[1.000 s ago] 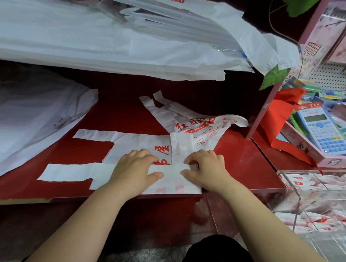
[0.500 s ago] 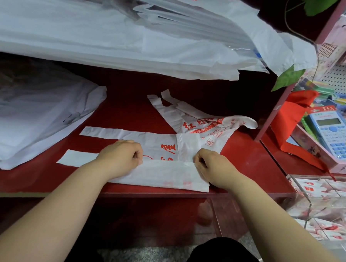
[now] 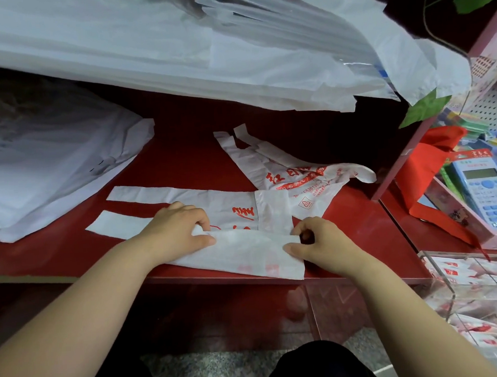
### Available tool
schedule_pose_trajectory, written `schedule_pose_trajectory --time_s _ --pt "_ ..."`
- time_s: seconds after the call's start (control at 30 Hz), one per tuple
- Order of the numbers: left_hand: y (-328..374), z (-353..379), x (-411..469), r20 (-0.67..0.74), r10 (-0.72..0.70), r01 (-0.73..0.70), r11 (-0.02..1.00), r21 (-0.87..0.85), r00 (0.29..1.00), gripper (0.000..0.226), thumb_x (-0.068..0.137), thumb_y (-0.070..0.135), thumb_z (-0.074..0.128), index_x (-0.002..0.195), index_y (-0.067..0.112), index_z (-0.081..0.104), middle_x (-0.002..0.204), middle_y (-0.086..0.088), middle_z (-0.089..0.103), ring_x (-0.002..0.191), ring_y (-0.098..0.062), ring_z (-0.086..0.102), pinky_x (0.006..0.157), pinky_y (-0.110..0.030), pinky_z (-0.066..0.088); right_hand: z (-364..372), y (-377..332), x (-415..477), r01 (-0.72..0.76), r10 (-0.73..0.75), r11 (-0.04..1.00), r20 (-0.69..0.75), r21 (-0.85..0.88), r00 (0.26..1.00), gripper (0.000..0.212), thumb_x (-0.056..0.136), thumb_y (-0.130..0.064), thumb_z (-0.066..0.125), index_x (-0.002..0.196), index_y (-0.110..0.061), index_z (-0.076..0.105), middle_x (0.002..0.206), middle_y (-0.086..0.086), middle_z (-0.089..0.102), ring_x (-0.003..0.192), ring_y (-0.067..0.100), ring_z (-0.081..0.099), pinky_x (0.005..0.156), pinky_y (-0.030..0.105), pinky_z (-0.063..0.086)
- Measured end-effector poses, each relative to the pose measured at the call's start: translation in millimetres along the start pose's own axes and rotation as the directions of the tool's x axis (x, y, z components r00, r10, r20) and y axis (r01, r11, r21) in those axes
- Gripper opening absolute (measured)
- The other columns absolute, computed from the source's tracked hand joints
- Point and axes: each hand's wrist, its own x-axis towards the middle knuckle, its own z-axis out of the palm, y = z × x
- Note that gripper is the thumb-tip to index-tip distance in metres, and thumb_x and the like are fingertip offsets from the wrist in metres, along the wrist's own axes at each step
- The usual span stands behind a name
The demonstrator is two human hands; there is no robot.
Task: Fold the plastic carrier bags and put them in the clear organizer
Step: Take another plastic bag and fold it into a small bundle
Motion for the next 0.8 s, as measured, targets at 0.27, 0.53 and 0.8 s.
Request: schedule_pose_trajectory --time_s 0.27,0.53,0.8 --pt "3 0 -6 -0.072 -0.001 0.000 1.000 -0.010 0.997 0.029 0.085 0.037 0.061 0.069 0.037 0.036 0.090 0.015 0.047 0.095 -0.006 0.034 0.078 -0.020 0.022 6 -9 -4 0.135 -0.116 0.975 -0.111 0.177 0.987 0.031 0.083 -0.001 0.058 0.064 -0.022 0.046 0.076 -0.007 0.053 0.069 0.007 0.047 0.061 0.011 0.036" --pt "0 -15 -7 -0.028 -0.131 0.123 0.973 -0.195 0.991 0.020 0.081 0.035 0.066 0.074 0.025 0.050 0.086 0.002 0.057 0.078 -0.016 0.052 0.071 -0.031 0.042 17 -8 5 0.082 -0.073 0.996 -0.171 0.046 0.983 0.034 0.090 -0.009 0.050 0.069 -0.027 0.032 0.057 -0.007 0.045 0.050 0.007 0.038 0.049 0.017 0.031" --pt "-11 -21 3 -0.018 -0.223 0.220 0.970 -0.102 0.975 0.025 0.075 0.042 0.071 0.086 0.029 0.052 0.086 0.012 0.051 0.090 -0.015 0.050 0.074 -0.028 0.036 17 -11 8 0.085 -0.097 0.990 -0.110 -0.109 0.989 0.010 0.091 -0.011 0.051 0.099 -0.006 0.051 0.078 0.003 0.055 0.072 0.022 0.050 0.065 0.032 0.037"
